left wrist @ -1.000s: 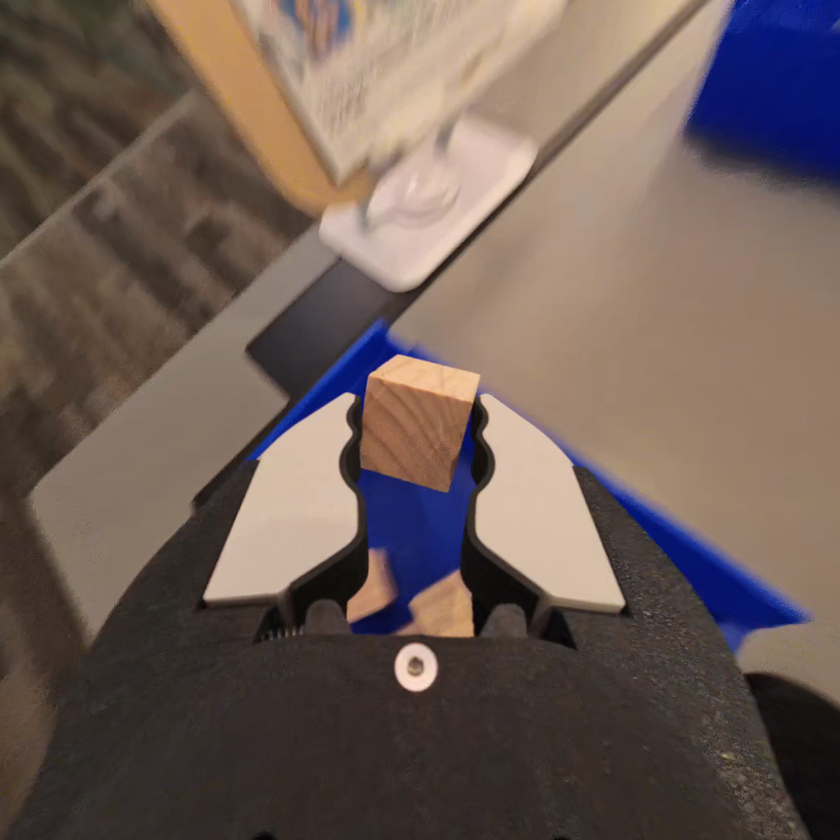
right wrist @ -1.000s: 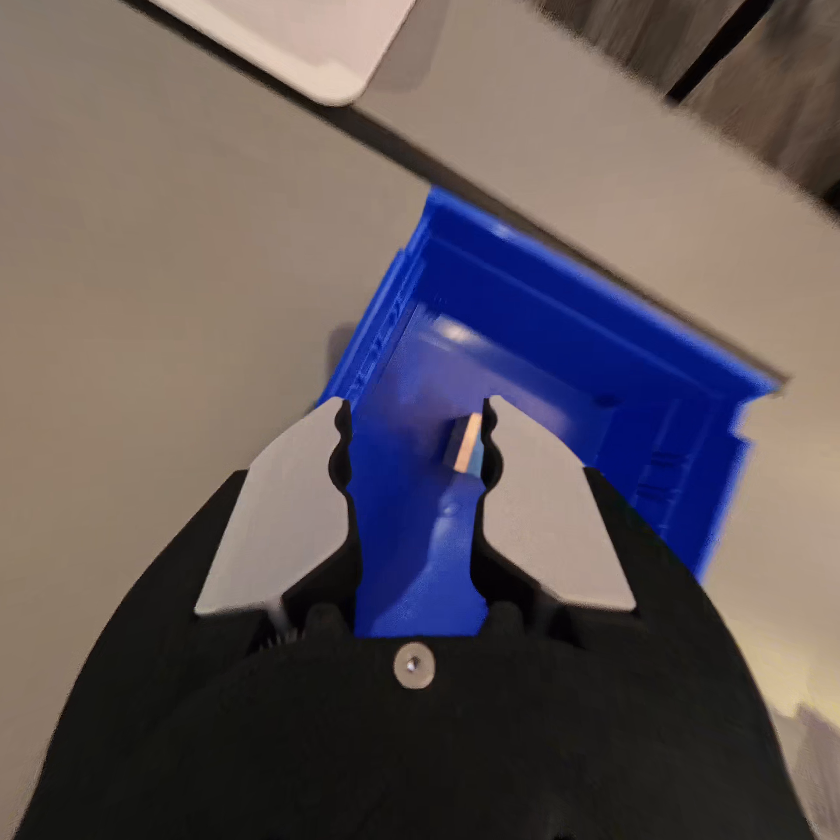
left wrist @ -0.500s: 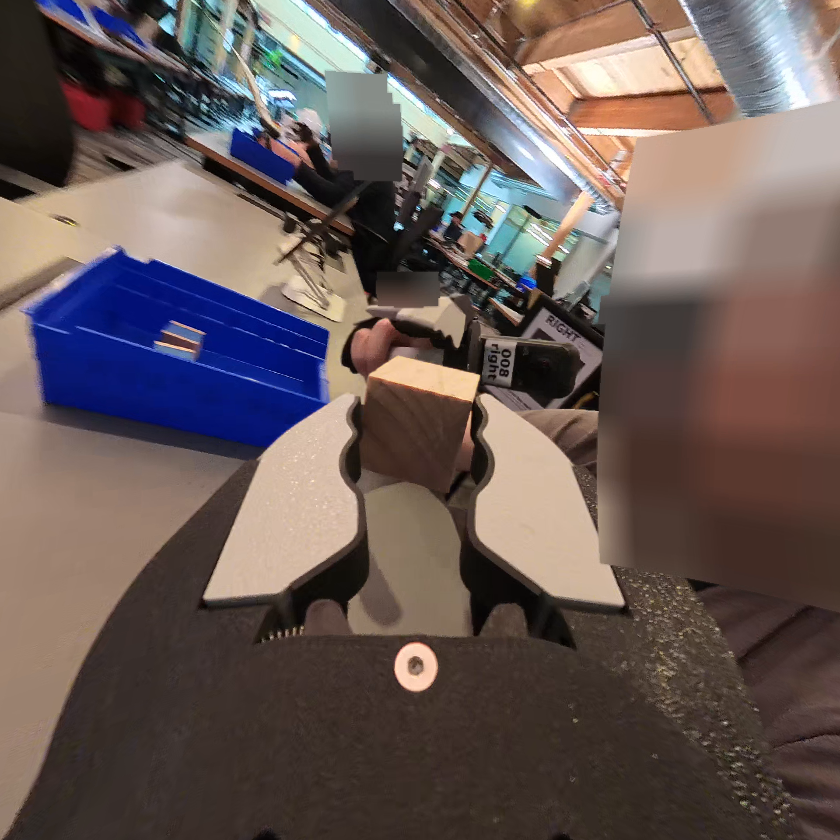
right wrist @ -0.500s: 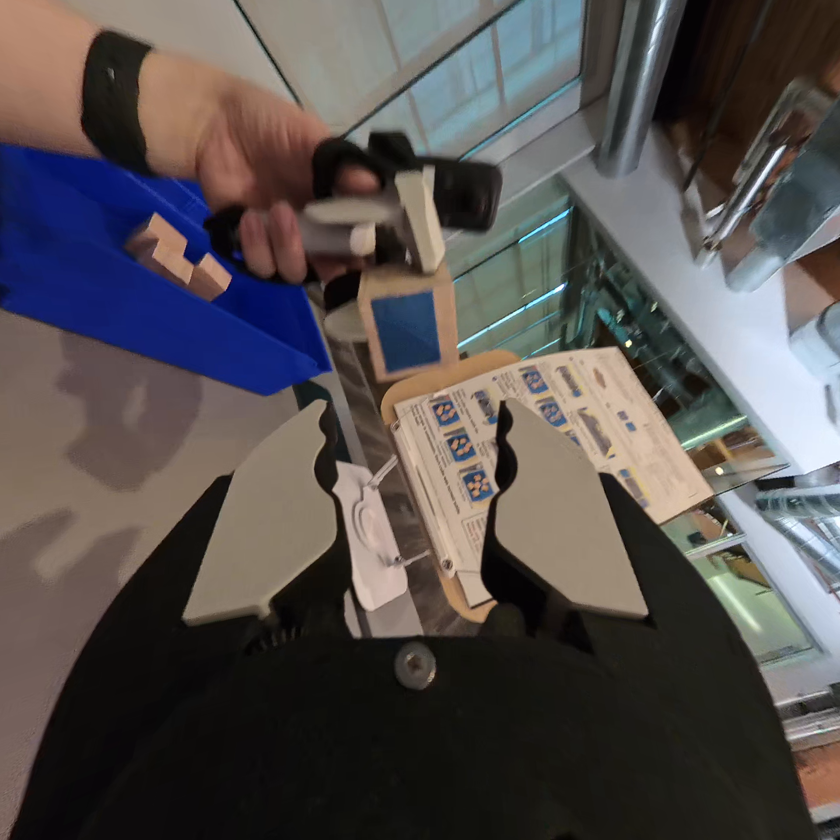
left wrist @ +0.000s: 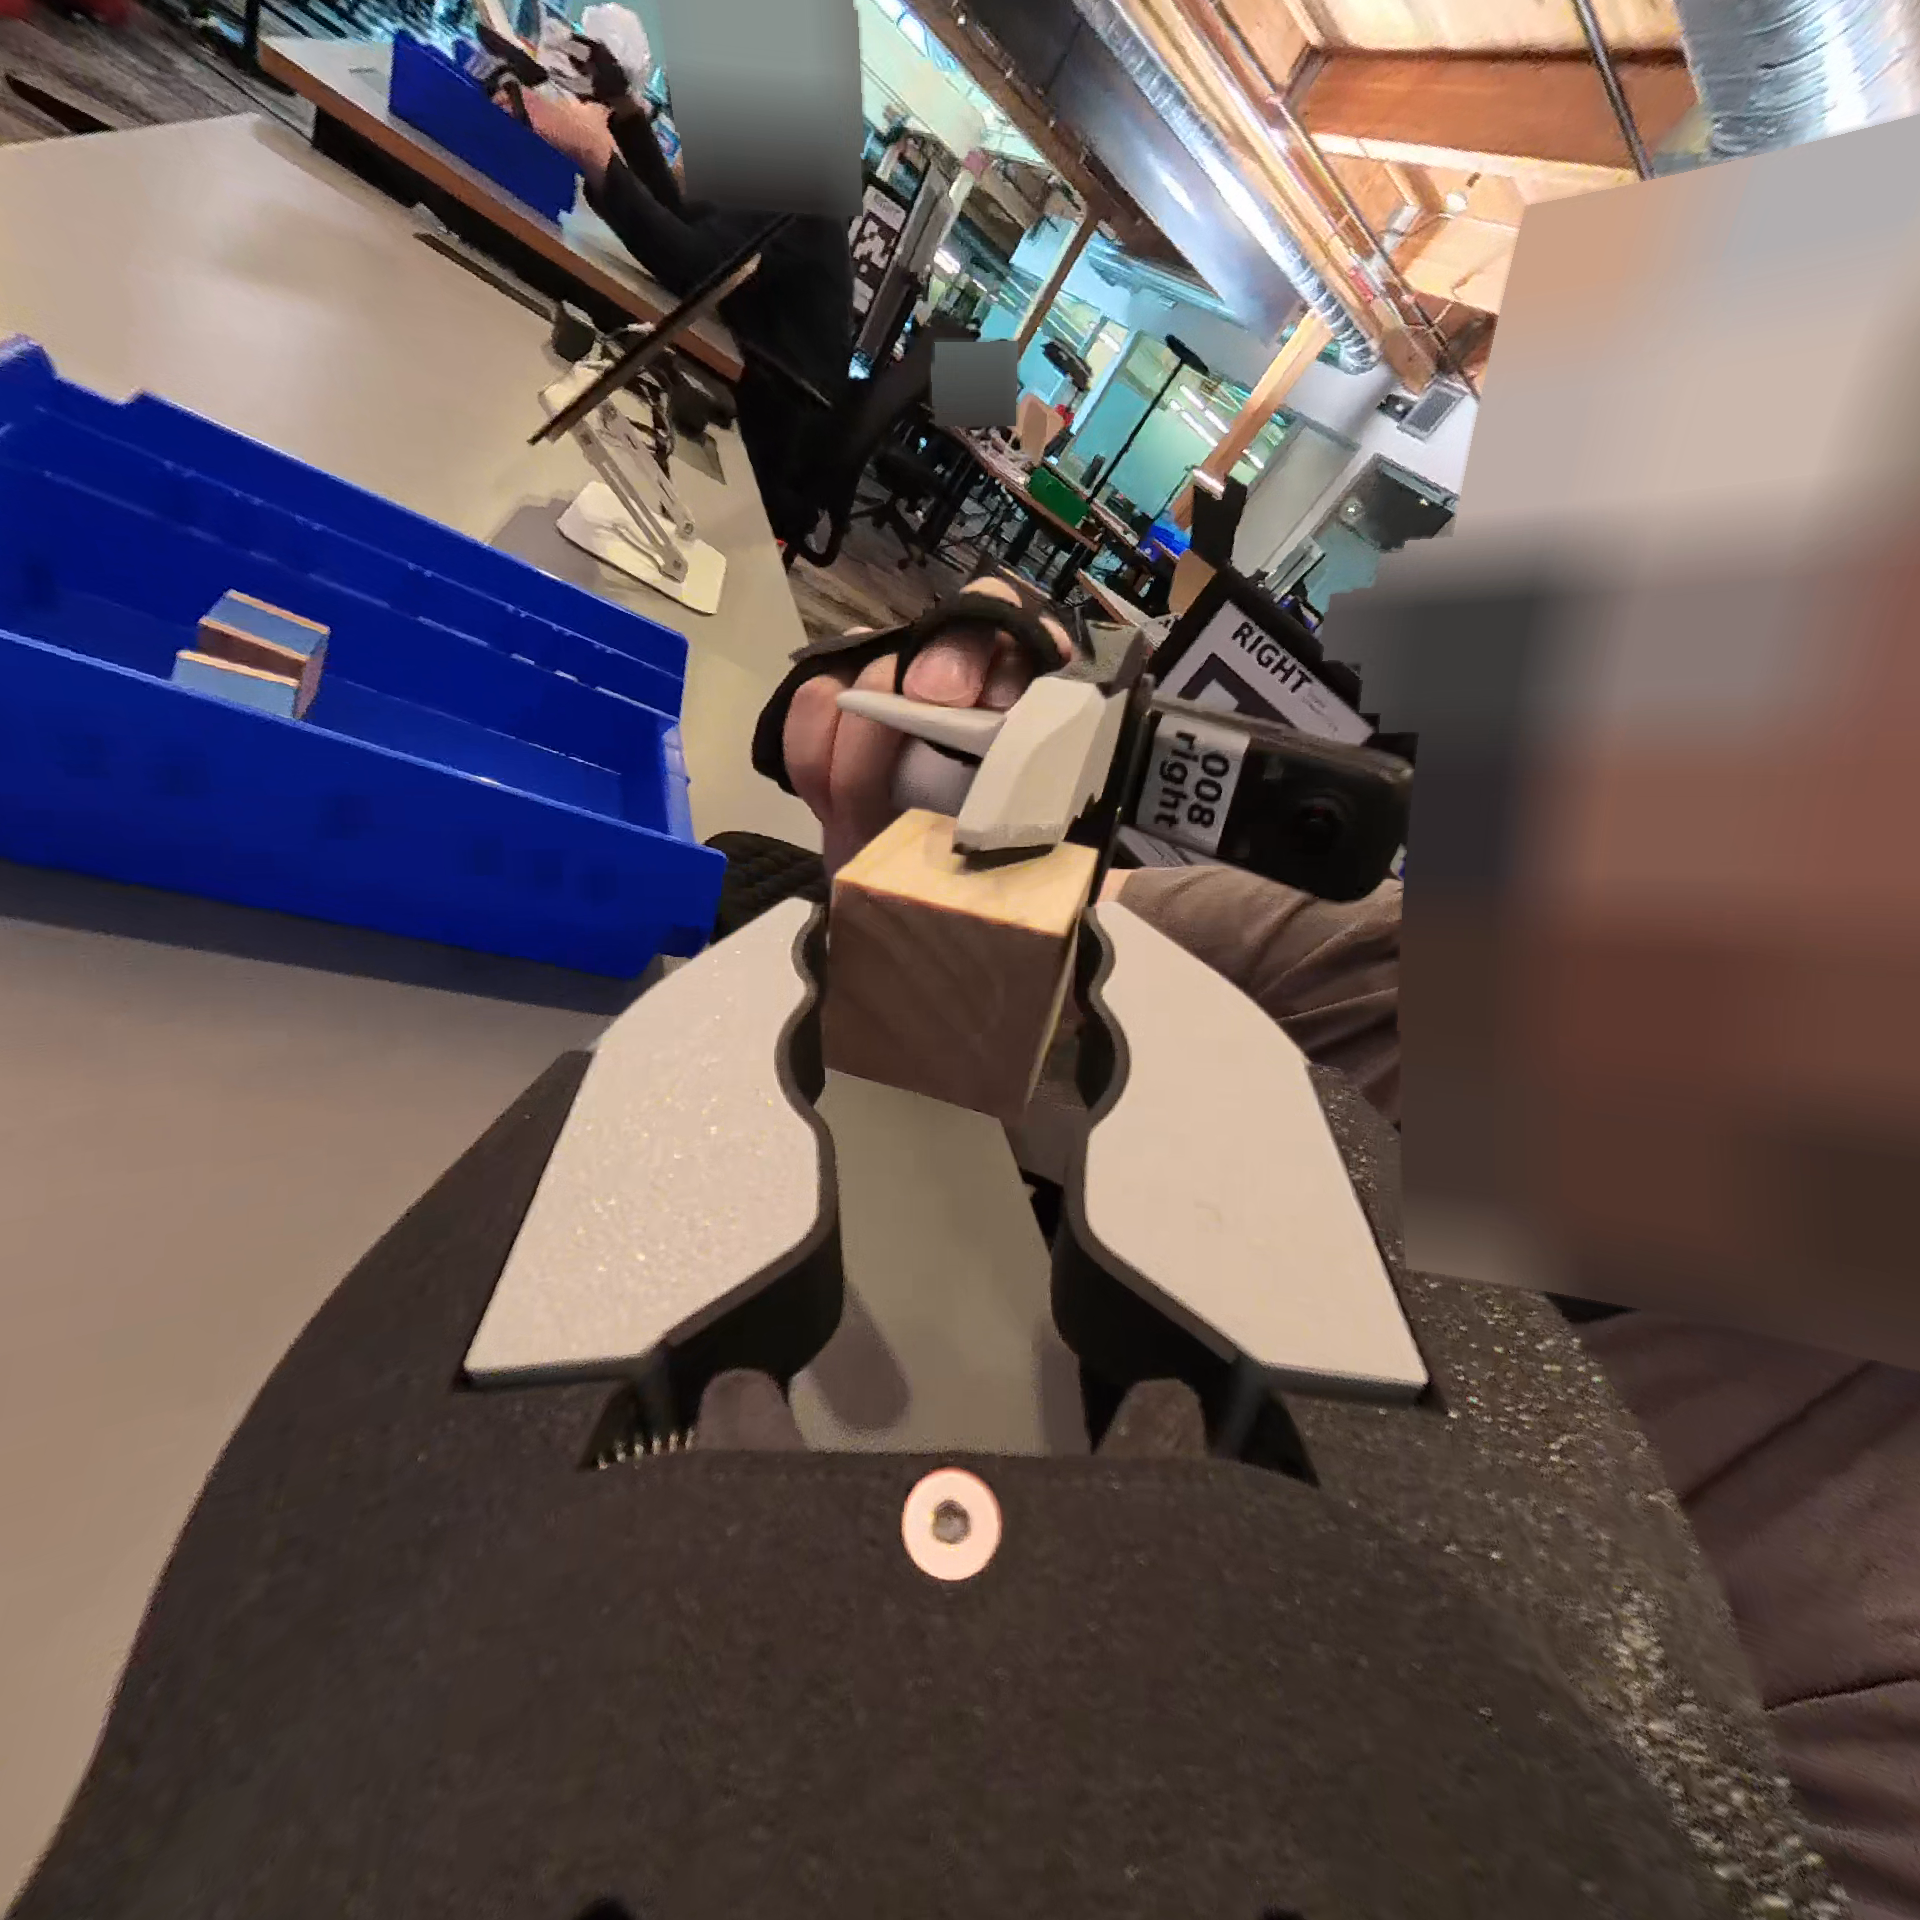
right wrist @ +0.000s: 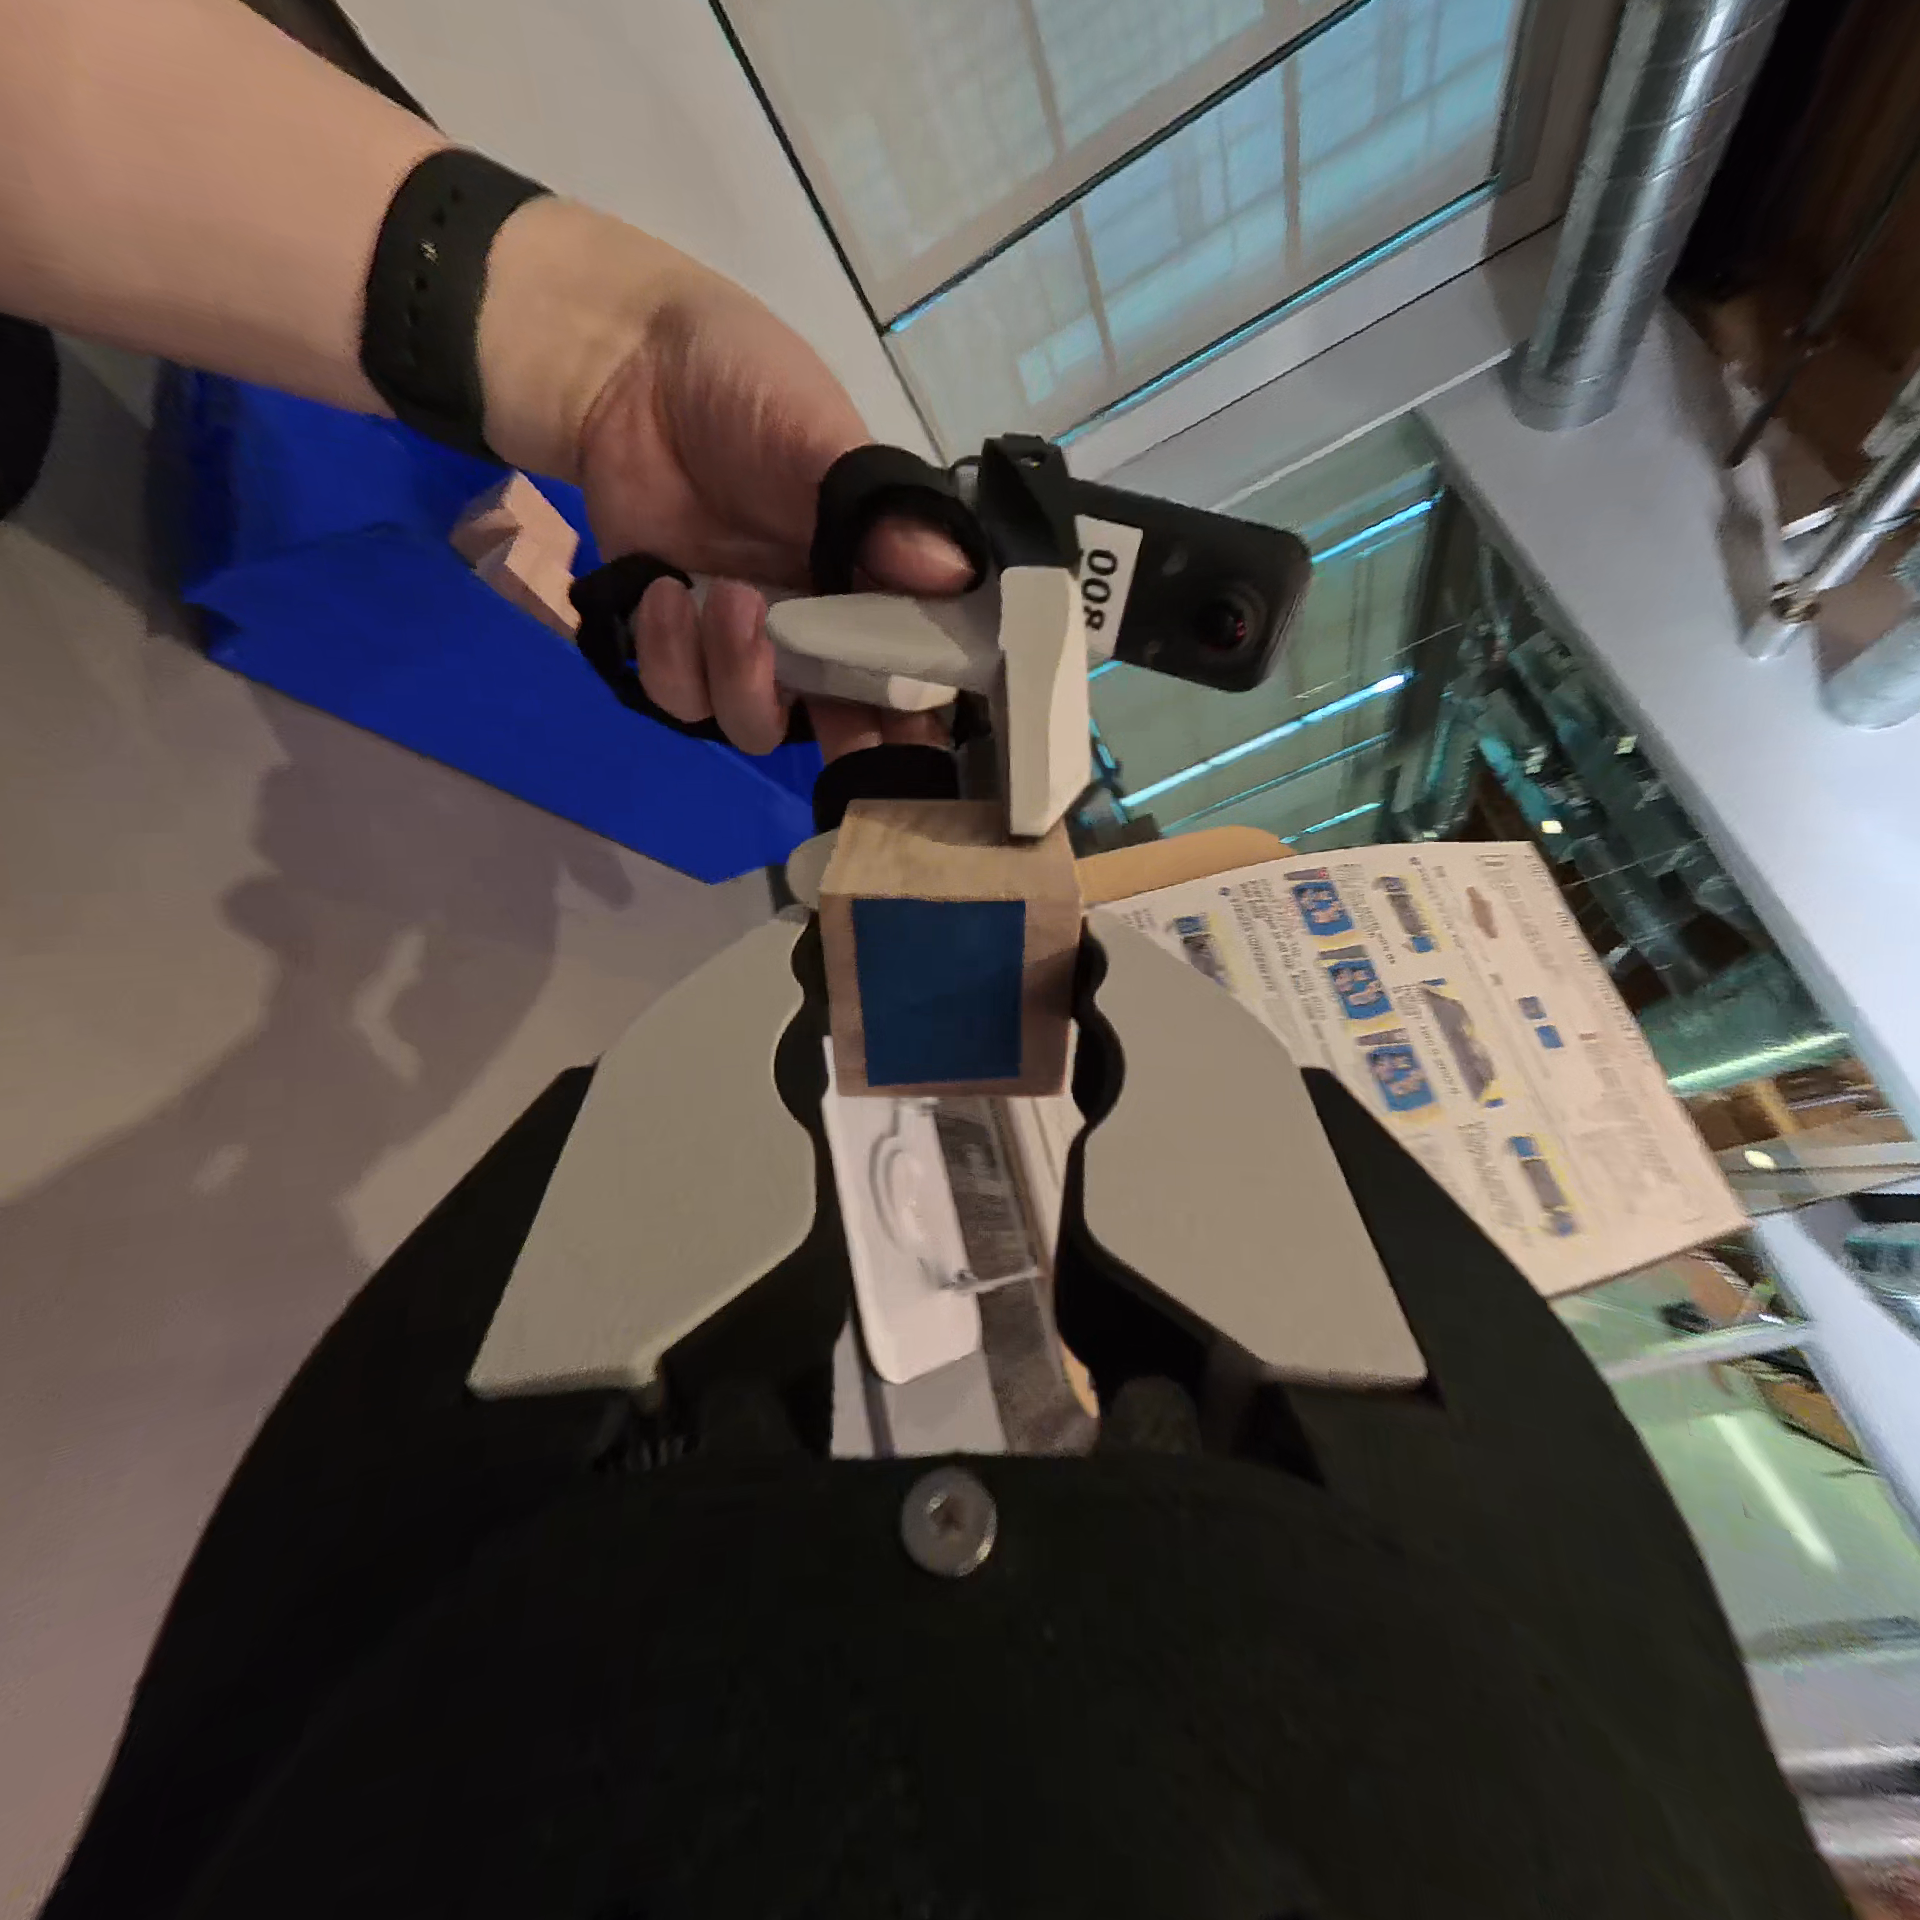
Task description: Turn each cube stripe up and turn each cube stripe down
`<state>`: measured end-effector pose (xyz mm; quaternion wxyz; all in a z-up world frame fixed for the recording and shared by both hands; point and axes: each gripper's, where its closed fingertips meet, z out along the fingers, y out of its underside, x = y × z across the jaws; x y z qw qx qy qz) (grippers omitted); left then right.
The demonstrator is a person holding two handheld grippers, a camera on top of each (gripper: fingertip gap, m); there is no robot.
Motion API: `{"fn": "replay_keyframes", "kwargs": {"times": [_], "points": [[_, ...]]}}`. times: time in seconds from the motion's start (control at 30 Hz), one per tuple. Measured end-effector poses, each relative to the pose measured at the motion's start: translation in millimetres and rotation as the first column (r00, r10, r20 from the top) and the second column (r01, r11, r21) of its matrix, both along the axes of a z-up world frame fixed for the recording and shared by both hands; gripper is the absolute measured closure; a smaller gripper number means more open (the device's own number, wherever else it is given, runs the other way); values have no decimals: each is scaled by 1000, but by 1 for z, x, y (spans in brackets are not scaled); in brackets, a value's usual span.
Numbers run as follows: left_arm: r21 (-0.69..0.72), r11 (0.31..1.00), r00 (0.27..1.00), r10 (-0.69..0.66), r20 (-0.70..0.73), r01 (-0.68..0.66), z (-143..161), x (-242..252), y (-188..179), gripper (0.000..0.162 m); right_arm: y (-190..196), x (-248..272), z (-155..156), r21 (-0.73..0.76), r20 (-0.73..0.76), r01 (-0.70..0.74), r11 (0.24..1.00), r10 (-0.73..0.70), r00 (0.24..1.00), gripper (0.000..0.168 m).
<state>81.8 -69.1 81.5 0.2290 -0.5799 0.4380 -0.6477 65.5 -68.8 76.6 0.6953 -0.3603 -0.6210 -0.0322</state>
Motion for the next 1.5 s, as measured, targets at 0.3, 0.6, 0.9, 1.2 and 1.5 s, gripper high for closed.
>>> {"fn": "replay_keyframes", "kwargs": {"times": [0.3,0.6,0.9,1.2,1.5], "points": [[128,974,982,189,11,-188,22,-41,25,115,99,155,8,-805,-97,175,567,-415,904,123],[141,976,984,173,-42,-166,15,-39,20,119,153,237,-160,-909,416,345,-235,-573,706,123],[137,981,987,149,-64,-140,10,-34,16,121,162,237,-204,-824,563,450,-344,-583,586,123],[151,983,989,121,-87,-107,6,-29,9,122,171,245,-215,-782,604,525,-337,-619,502,122],[178,977,988,133,-79,-117,16,-39,4,123,171,249,-171,-838,511,486,-248,-666,542,111]]}}
